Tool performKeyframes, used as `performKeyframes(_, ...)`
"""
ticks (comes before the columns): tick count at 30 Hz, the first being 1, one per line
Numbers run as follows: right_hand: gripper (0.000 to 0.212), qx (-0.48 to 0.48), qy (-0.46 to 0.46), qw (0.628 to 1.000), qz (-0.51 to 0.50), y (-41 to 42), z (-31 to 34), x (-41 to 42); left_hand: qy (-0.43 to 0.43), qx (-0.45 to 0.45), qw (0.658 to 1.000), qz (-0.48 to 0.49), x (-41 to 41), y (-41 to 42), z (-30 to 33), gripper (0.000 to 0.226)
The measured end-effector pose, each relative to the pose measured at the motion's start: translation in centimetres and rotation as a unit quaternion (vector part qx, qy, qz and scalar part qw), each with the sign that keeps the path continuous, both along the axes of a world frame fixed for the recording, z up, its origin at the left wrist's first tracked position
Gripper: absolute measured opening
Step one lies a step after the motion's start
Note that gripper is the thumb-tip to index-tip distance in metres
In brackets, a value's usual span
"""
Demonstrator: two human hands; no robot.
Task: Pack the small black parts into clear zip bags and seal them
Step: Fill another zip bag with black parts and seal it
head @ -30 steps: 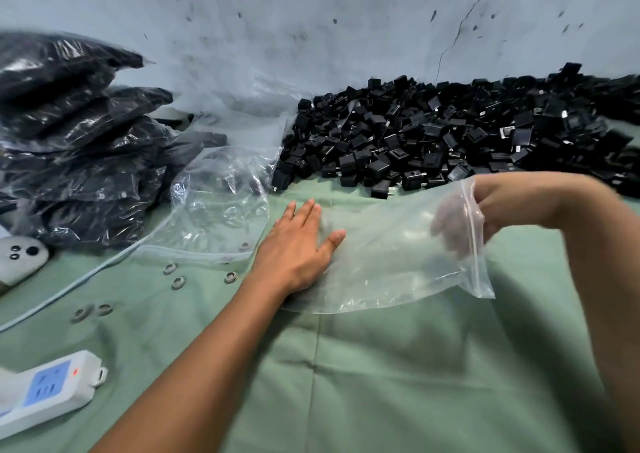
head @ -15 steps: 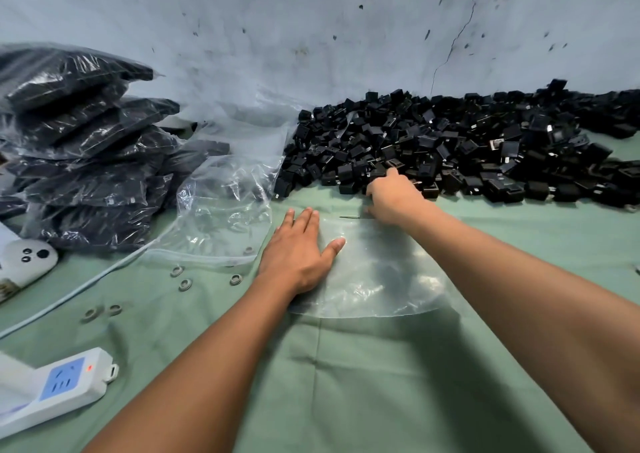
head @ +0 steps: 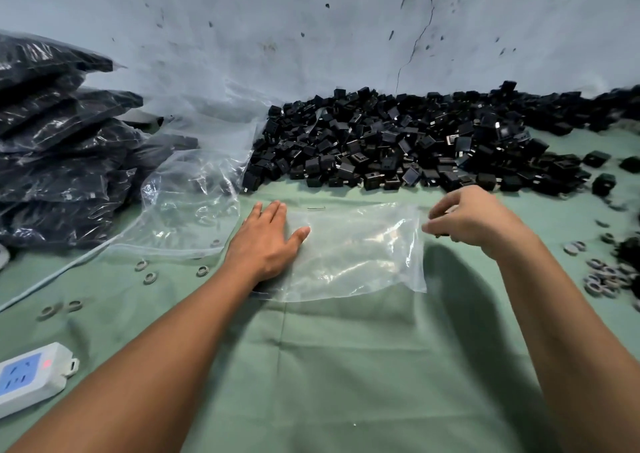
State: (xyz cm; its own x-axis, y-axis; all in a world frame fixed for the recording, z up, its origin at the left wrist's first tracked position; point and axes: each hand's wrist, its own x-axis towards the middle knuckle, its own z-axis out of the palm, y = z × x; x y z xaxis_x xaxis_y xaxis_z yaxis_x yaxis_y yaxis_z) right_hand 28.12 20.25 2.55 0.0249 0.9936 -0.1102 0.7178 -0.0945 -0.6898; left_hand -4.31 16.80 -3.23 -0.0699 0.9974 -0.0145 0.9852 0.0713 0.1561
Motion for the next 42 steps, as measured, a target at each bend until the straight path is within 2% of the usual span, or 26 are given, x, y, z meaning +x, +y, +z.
performKeyframes(4,0.017,-0.108,0.117,0.978,0.132,-1.6,-1.4,-0.9,-0.002,-0.003,1.0,-0.004,0.1,0.0,0.1,0.087)
performKeyframes(9,0.024,-0.121,0.177,0.952,0.217,-1.4,-2.2,-4.2,0.003,-0.003,1.0,-0.008,0.1,-0.2,0.2,0.086)
performKeyframes(12,0.035,-0.135,0.175,0.928,0.301,-0.4,-2.1,-6.1,0.006,-0.002,1.0,-0.003,0.2,-0.2,0.1,0.086)
performKeyframes(15,0.046,-0.199,0.195,0.887,0.367,0.5,-2.6,-7.3,0.008,-0.001,1.0,-0.002,0.3,-0.1,0.0,0.086)
performKeyframes(17,0.039,-0.233,0.196,0.87,0.387,1.0,-3.2,-7.9,0.009,-0.001,1.0,-0.001,0.2,0.0,-0.1,0.086)
performKeyframes(19,0.019,-0.237,0.169,0.866,0.406,1.0,-3.4,-8.5,0.006,-0.002,1.0,-0.001,0.1,0.0,0.0,0.085)
performKeyframes(20,0.017,-0.231,0.159,0.87,0.406,1.0,-3.2,-8.7,0.005,-0.002,1.0,-0.001,0.1,0.0,0.0,0.085)
performKeyframes(22,0.041,-0.188,0.109,0.905,0.366,0.8,-3.1,-9.7,0.001,-0.002,1.0,0.0,0.2,0.0,0.1,0.084)
performKeyframes(24,0.057,-0.087,-0.002,0.938,0.336,0.8,-3.1,-10.7,-0.002,-0.002,1.0,0.001,0.2,0.0,0.1,0.083)
performKeyframes(27,0.061,0.011,-0.163,0.926,0.339,1.0,-3.2,-11.8,-0.004,-0.002,1.0,0.003,0.2,-0.1,0.2,0.083)
performKeyframes(29,0.05,0.069,-0.229,0.912,0.333,1.4,-3.0,-11.6,-0.004,-0.001,1.0,0.003,0.2,-0.1,0.1,0.084)
performKeyframes(31,0.027,0.09,-0.19,0.915,0.345,1.5,-3.0,-11.0,-0.007,0.0,1.0,0.001,0.1,-0.1,0.0,0.084)
performKeyframes(33,0.011,0.062,-0.09,0.913,0.394,1.4,-3.5,-10.7,-0.008,0.002,1.0,0.0,0.0,-0.1,0.0,0.084)
performKeyframes(38,0.029,-0.052,0.08,0.885,0.456,0.6,-4.0,-10.9,-0.008,0.0,1.0,0.0,0.1,0.0,0.0,0.085)
performKeyframes(40,0.022,-0.073,0.114,0.883,0.45,0.3,-4.0,-11.5,-0.008,0.001,1.0,0.003,0.1,0.0,0.0,0.085)
performKeyframes(42,0.007,-0.036,0.094,0.892,0.441,0.2,-3.9,-12.0,-0.01,0.001,1.0,0.006,0.1,0.0,0.0,0.084)
